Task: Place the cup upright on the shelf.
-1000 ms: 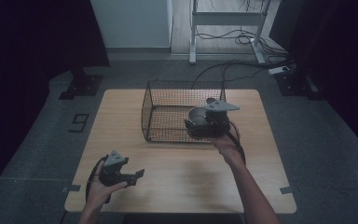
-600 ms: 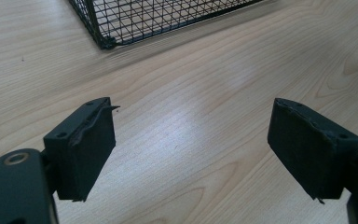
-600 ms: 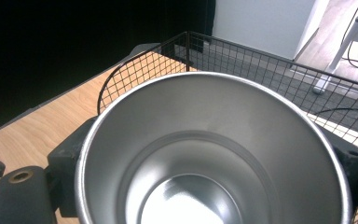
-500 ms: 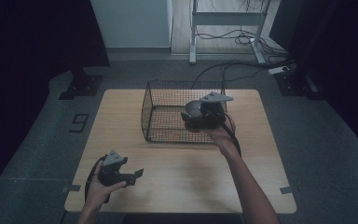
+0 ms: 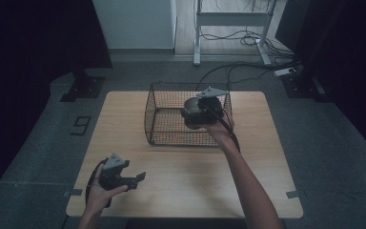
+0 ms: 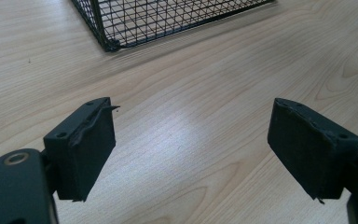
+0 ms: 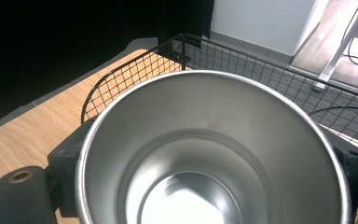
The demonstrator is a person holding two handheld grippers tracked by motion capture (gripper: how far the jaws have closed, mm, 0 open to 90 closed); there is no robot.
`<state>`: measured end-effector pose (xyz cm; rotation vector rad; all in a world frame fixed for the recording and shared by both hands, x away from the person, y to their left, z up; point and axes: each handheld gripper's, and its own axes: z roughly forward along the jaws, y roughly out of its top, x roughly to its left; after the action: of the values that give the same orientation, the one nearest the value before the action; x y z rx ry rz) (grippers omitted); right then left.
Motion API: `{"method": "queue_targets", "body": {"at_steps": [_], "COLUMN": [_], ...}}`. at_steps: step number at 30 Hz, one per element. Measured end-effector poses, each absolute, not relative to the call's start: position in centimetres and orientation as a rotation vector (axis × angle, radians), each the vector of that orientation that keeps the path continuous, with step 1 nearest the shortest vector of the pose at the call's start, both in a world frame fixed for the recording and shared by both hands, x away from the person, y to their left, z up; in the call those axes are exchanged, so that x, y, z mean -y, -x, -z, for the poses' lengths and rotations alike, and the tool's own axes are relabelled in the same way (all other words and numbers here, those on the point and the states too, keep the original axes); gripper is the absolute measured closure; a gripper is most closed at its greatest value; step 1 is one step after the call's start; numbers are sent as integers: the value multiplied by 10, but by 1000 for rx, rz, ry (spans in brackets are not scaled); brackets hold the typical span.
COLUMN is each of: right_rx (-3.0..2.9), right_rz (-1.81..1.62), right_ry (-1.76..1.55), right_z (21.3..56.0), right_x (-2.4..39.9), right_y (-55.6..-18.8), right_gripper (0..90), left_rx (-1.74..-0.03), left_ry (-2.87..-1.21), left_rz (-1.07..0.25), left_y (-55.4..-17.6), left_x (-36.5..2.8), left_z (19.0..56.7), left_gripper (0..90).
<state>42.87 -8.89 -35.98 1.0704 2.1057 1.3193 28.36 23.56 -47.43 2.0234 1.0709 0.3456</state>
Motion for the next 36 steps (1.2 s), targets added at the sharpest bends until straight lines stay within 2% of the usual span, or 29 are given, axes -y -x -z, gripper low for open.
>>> {"method": "queue_targets", "body": {"at_steps": [36], "right_rx": [-2173], "right_rz": [-1256], "right_ry": [-1084], "right_z": [383], "right_x": [56], "right_y": [-493], "right_gripper": [134], "left_rx": [-1059], "left_ry": [-2022], "left_rz": [-340], "left_y": [-283], "left_x": [-236], "left_z": [474], "left_gripper": [154]}}
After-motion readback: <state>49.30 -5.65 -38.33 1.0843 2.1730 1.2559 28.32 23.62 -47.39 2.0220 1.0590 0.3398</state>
